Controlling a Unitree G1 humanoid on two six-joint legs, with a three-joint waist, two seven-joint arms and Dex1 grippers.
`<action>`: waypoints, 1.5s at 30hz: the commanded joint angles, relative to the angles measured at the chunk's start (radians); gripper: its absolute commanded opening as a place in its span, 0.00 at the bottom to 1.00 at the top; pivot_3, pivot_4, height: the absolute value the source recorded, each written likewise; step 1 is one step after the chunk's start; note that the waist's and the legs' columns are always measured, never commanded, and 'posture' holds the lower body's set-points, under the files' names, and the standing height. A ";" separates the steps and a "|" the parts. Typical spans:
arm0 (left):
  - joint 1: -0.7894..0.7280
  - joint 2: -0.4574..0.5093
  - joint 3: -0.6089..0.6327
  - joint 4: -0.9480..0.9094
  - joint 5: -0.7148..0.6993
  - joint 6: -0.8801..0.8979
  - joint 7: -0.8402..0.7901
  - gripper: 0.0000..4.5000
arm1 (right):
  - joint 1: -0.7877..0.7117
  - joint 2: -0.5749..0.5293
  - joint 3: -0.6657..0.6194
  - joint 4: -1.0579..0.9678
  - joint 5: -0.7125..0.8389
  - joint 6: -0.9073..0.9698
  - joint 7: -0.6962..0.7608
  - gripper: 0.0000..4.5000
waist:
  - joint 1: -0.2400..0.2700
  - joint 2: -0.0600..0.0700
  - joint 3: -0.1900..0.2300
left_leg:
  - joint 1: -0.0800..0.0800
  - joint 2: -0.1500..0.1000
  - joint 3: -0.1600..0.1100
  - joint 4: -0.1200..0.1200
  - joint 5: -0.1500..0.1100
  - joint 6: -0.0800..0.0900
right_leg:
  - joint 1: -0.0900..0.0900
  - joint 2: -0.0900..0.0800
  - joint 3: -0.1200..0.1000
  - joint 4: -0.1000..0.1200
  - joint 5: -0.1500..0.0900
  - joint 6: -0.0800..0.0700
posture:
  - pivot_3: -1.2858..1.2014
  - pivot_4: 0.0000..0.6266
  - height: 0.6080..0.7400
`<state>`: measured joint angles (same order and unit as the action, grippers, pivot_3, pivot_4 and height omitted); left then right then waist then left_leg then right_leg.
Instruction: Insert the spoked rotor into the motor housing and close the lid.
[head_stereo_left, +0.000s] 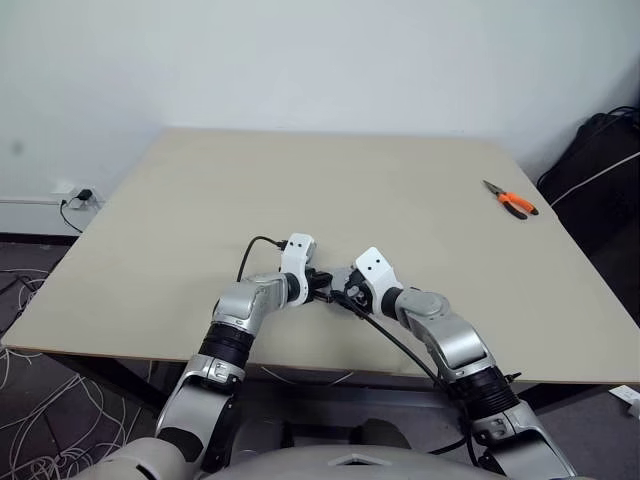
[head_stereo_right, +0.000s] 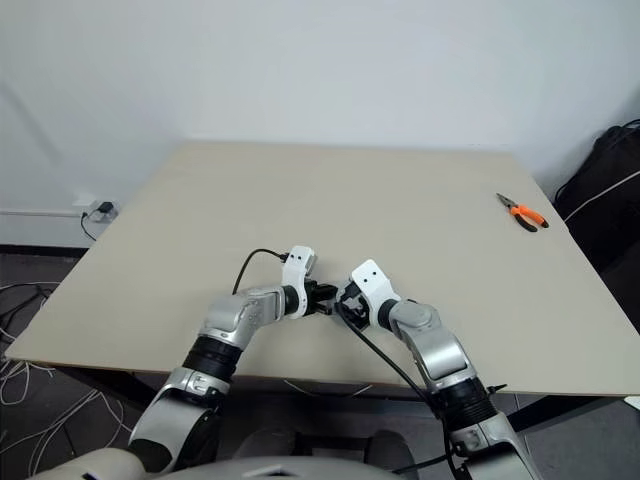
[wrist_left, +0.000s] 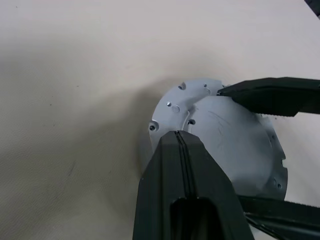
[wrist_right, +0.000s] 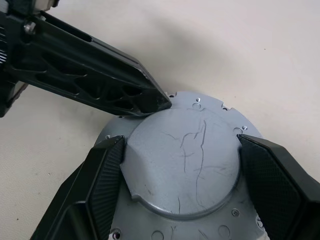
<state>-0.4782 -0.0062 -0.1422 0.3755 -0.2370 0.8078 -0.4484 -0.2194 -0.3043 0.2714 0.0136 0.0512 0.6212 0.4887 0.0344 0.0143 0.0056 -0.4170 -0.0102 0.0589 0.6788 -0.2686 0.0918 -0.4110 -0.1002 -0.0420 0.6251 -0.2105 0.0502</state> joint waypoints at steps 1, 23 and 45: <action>0.012 -0.010 -0.046 0.005 0.010 0.045 -0.012 0.00 | 0.030 -0.008 -0.004 0.033 -0.019 0.043 -0.022 0.72 | 0.002 0.000 -0.001 | 0.000 0.000 0.000 0.000 0.000 0.000 | 0.000 0.000 0.000 0.000 0.000 0.000 | 0.52 0.00 1.00; 0.052 -0.005 -0.016 -0.038 0.002 0.030 0.003 0.00 | 0.274 -0.050 -0.189 -0.361 0.099 0.112 -0.042 1.00 | 0.006 -0.002 0.000 | -0.001 0.000 0.000 0.000 0.000 0.000 | 0.000 0.000 0.000 -0.001 0.000 0.000 | 0.52 0.00 1.00; 0.056 0.005 -0.029 -0.041 0.008 0.024 -0.016 0.00 | 0.147 0.434 -0.632 -0.256 0.543 0.533 -0.403 1.00 | 0.004 0.002 0.002 | -0.003 0.000 -0.001 -0.003 0.000 0.000 | -0.003 0.000 0.000 -0.001 0.000 0.000 | 0.52 0.00 1.00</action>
<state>-0.4369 0.0017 -0.1478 0.3146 -0.2377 0.8168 -0.4627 -0.0356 0.0819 -0.3495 -0.2418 0.5571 1.1435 0.0980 0.0382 0.0164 0.0071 -0.4196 -0.0102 0.0579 0.6760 -0.2688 0.0918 -0.4140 -0.1002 -0.0425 0.6239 -0.2109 0.0501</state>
